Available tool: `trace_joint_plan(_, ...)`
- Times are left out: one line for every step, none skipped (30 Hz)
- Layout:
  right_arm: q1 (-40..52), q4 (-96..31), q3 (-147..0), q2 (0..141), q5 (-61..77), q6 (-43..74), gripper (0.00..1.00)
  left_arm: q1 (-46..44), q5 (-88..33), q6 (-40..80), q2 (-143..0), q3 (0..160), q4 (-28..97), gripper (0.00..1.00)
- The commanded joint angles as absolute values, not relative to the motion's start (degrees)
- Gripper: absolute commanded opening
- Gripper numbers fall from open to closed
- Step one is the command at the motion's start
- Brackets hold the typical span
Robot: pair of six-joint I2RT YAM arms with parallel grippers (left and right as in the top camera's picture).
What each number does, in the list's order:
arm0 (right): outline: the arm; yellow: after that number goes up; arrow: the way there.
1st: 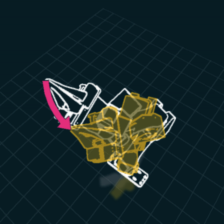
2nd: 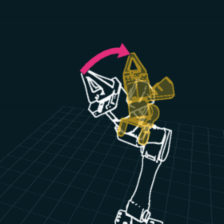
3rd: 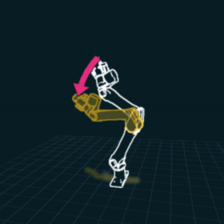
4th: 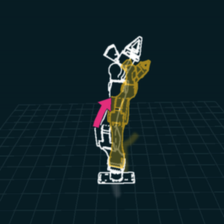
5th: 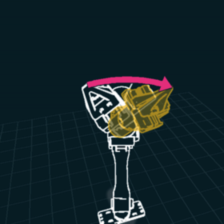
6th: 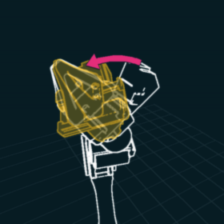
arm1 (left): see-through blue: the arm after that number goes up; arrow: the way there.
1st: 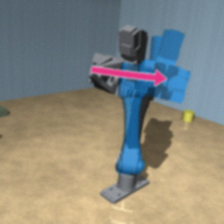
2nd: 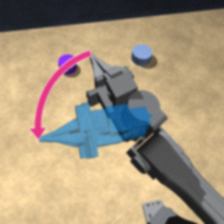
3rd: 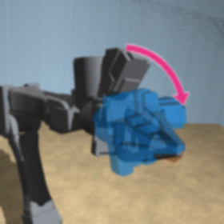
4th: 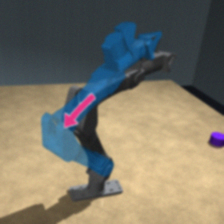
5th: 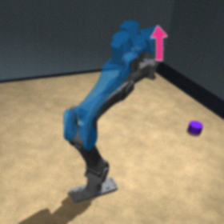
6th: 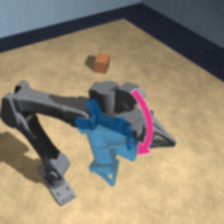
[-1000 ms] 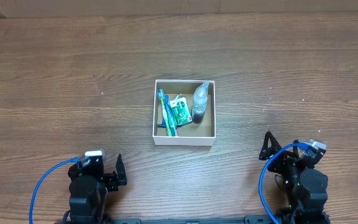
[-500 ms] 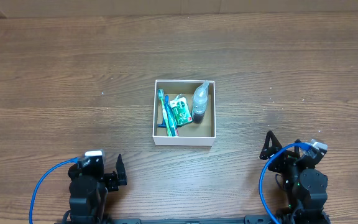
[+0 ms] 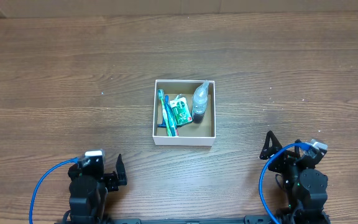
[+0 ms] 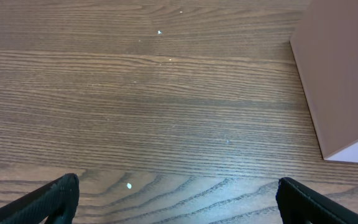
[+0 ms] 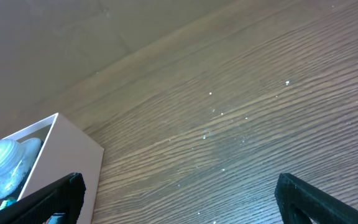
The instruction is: Pack container
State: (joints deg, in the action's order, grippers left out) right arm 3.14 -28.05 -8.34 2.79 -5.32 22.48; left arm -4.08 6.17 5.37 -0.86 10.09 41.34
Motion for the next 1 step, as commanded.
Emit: trace_joint_plan(3.20,-27.73,-7.88,2.22,-5.93,22.28,1.00,-3.77,5.69,4.47,-0.25,9.32,41.34,1.00)
